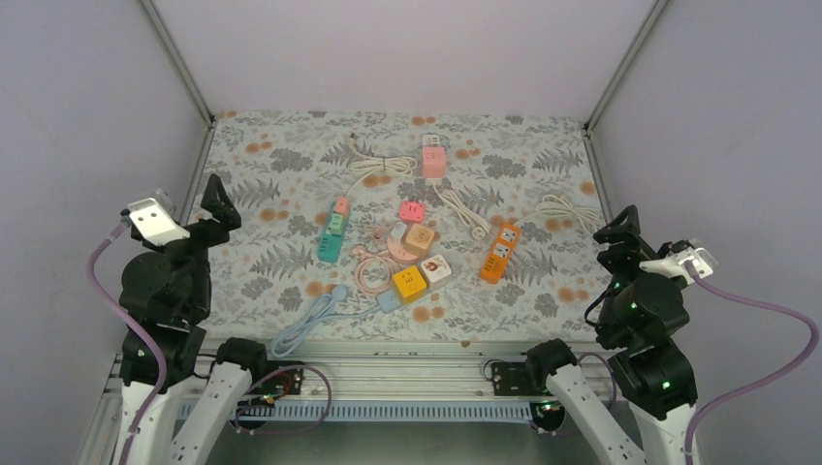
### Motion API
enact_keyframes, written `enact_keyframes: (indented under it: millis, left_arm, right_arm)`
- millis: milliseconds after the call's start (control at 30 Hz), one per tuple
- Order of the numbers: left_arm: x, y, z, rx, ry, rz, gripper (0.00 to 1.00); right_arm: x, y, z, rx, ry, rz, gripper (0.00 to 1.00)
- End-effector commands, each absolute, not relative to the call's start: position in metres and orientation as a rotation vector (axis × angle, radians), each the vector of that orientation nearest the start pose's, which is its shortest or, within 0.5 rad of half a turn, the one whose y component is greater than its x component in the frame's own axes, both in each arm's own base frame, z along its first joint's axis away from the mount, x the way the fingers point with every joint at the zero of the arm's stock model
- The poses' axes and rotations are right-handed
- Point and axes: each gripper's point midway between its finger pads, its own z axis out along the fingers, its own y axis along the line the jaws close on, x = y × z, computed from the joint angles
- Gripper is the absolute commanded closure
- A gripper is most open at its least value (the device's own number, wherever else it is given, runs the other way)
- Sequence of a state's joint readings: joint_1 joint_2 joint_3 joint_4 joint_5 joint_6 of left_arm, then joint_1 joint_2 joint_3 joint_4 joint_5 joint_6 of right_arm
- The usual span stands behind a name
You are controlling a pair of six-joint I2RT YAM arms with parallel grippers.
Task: Insert the plug
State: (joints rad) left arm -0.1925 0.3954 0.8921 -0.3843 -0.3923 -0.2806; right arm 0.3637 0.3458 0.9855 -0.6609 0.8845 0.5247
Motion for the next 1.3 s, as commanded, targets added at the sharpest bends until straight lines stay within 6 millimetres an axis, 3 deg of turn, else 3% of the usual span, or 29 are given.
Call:
enact_keyframes:
  millis: [0, 200, 367, 467, 600, 733, 867, 1067, 1267]
  left_arm:
    - [0.206, 0.026, 0.409, -0.377, 1.42, -0.105, 0.0]
    - [0.224, 0.012, 0.393, -0.316, 1.466, -0.131, 0.0]
    - [0.234, 0.013, 0.376, -0.297, 1.479, -0.085, 0.0]
    - [0.238, 0.016, 0.372, -0.298, 1.48, -0.047, 0.0]
    - [0.243, 0.018, 0.371, -0.307, 1.498, -0.019, 0.0]
    - [0.24, 0.021, 0.368, -0.32, 1.49, -0.018, 0.0]
    - [0.232, 0.025, 0.368, -0.339, 1.466, -0.015, 0.0]
    - [0.219, 0.031, 0.369, -0.358, 1.423, -0.006, 0.0]
    - [0.208, 0.039, 0.382, -0.393, 1.371, 0.007, 0.0]
  right_arm:
    - [0.154, -0.086, 0.396, 0.795, 1.361, -0.018, 0.0]
    - [0.187, -0.067, 0.389, 0.708, 1.485, -0.056, 0.0]
    - [0.216, -0.056, 0.379, 0.668, 1.58, -0.138, 0.0]
    - [0.224, -0.056, 0.381, 0.663, 1.59, -0.184, 0.0]
    - [0.219, -0.062, 0.409, 0.637, 1.529, -0.232, 0.0]
    - [0.2, -0.074, 0.445, 0.647, 1.432, -0.261, 0.0]
    - [0.179, -0.086, 0.468, 0.679, 1.341, -0.257, 0.0]
    - [0.163, -0.094, 0.475, 0.73, 1.281, -0.228, 0.0]
    - [0.161, -0.093, 0.464, 0.754, 1.274, -0.173, 0.0]
